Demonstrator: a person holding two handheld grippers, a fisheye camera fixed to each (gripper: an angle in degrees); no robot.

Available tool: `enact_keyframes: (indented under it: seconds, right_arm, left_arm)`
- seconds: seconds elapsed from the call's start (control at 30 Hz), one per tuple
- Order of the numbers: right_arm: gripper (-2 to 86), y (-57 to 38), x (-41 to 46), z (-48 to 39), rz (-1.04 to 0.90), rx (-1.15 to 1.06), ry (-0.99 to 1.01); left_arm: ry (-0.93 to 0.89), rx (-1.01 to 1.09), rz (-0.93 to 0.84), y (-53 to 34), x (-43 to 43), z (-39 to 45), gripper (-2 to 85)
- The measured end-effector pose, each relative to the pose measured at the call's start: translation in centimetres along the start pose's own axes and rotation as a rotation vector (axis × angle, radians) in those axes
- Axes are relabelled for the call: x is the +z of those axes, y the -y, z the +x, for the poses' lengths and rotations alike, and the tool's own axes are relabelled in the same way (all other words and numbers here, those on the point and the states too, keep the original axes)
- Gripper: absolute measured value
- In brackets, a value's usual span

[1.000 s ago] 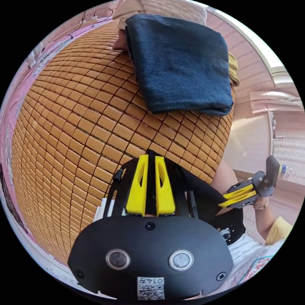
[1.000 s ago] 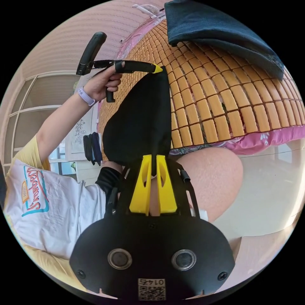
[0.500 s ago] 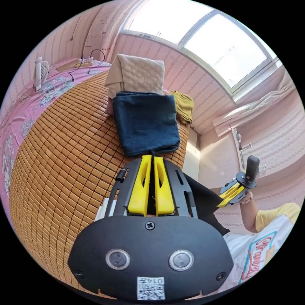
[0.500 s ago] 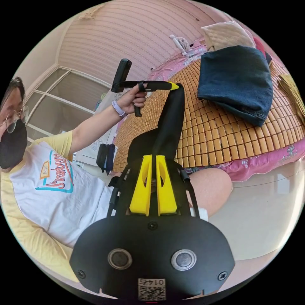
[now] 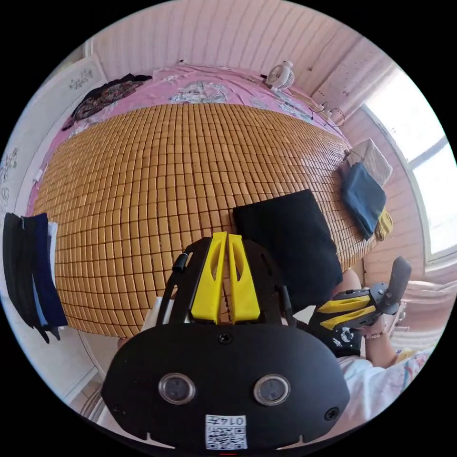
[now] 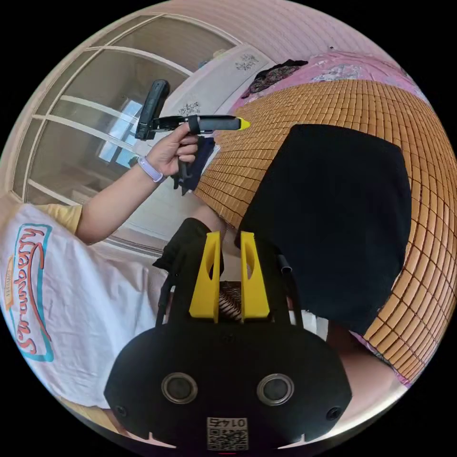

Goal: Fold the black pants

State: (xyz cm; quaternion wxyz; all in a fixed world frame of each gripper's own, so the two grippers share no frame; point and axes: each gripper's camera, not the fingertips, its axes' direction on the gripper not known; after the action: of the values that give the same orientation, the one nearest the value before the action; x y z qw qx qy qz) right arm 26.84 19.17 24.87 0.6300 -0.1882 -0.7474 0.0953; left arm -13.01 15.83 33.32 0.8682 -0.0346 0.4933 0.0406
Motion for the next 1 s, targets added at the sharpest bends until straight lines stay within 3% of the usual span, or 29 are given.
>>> enact_keyframes:
  seconds: [0.13,0.27,0.4,0.47,0.6,0.73,0.87,1.0]
  right_arm:
    - [6.9,-1.5,-0.7,-0.2,0.032,0.022,-0.099]
    - [6.3,-2.4,-1.6,0.7,0.090,0.103,-0.233]
    - [4.3,-1.9,1.4,2.3,-0.001,0.138,-0.279]
    - [3.2,-1.5,5.7,3.6,-0.163,0.168,-0.370]
    - [3.7,-0.7,8.7,3.5,-0.247,0.159,-0.429]
    - [5.3,-0.3,5.0,2.5,-0.057,0.084,-0.280]
    - [9.1,-1.0,1.0,5.6,0.257,0.246,-0.537]
    - [13.5,0.4,2.3,9.9,0.283,0.328,-0.401]
  left_arm:
    - [-0.151,-0.032,0.011,-3.3,-0.8,-0.7,-0.7]
    - [-0.273,0.132,-0.022,-5.2,-0.8,3.9,-0.2]
    - [-0.065,0.204,-0.243,-6.1,2.7,6.2,-0.8]
    - [-0.061,0.247,-0.216,-6.6,2.6,5.8,-0.9]
    - [-0.133,0.234,-0.185,-6.9,-1.0,3.7,-0.9]
    - [-0.192,0.156,-0.118,-7.0,-5.3,0.6,-0.5]
    - [-0.243,0.069,0.004,-5.5,-8.0,-3.1,4.8]
    - [-0.309,-0.058,0.008,-3.3,-7.4,-5.8,13.0]
